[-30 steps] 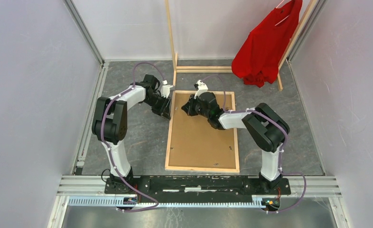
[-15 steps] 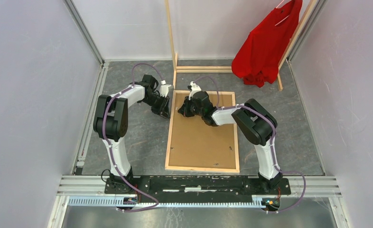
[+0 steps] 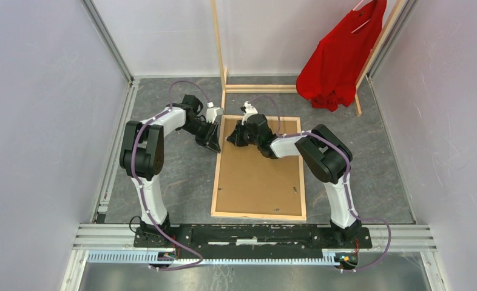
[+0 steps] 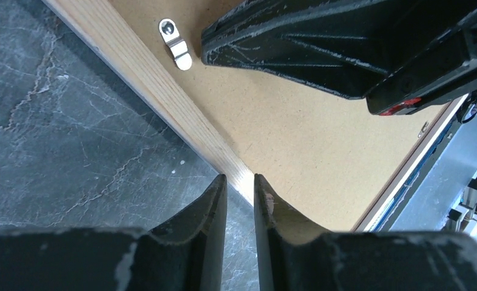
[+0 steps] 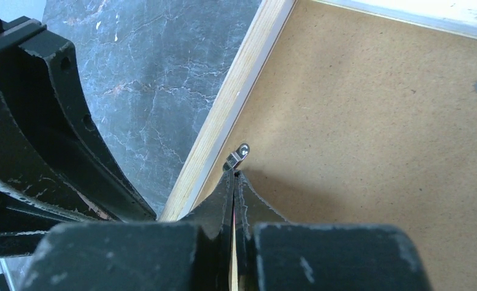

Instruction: Put the photo into the frame

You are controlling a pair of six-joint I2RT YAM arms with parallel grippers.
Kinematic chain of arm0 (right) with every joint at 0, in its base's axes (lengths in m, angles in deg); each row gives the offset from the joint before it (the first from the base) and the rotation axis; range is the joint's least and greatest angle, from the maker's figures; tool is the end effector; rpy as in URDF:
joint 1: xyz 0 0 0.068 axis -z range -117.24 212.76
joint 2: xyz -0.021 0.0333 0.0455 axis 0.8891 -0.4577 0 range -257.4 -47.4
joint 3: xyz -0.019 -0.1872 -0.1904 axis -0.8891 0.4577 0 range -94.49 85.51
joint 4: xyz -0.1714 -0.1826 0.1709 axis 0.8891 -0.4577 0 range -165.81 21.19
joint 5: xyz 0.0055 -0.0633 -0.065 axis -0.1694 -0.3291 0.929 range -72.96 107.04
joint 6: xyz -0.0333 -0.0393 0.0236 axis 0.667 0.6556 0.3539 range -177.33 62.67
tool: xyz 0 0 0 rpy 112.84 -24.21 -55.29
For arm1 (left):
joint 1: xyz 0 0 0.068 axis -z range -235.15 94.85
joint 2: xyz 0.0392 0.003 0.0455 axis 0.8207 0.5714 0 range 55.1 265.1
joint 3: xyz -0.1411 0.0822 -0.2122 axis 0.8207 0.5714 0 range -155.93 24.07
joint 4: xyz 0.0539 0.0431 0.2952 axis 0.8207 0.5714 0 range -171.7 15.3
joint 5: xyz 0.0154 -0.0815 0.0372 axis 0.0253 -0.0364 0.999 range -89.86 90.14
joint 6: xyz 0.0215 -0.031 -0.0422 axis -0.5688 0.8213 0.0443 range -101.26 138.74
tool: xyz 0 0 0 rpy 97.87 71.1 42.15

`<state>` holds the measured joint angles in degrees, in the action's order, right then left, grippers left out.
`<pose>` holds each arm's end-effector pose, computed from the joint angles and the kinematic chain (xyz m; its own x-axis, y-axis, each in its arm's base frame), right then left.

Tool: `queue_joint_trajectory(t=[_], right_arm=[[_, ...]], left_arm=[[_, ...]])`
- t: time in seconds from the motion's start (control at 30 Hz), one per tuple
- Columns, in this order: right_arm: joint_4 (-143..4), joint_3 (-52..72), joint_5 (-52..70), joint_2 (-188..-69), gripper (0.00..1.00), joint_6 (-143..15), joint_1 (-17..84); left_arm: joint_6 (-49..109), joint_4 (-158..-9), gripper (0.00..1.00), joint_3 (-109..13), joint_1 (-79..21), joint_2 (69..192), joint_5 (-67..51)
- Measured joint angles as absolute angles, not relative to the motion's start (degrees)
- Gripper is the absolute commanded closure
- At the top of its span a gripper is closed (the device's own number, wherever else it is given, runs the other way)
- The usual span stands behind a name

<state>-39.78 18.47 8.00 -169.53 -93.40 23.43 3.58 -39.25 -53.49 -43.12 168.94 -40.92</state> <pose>0.3626 0.3053 0.0801 -0.7074 0.1720 -0.6856 -0.3941 0.7092 0.5846 0.3989 -0.1116 0.1256 -0.8519 0.3832 -0.3569 0.5236 0.6324 -0.5708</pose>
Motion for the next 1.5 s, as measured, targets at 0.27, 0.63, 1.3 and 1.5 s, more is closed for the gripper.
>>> queue_joint_trajectory(t=[0.27,0.63,1.3,1.5], right_arm=[[-39.5,18.6,7.9,-169.5,1.0,-93.6,24.3],[-38.5,18.6,6.5,-170.1,1.0,-94.6,24.4],[-35.3,18.2,5.0,-171.9,1.0,-97.5,24.4],[-34.7,18.2,5.0,-172.1,1.0,-98.7,24.3]], left_arm=[[3.6,-39.2,0.82,-54.0,-43.2,170.0,-39.7],[3.7,-39.8,0.83,-54.0,-43.2,170.7,-39.5],[3.7,-39.9,0.83,-54.0,-43.2,170.7,-39.5],[3.7,-39.9,0.83,-54.0,-43.2,170.7,-39.5]])
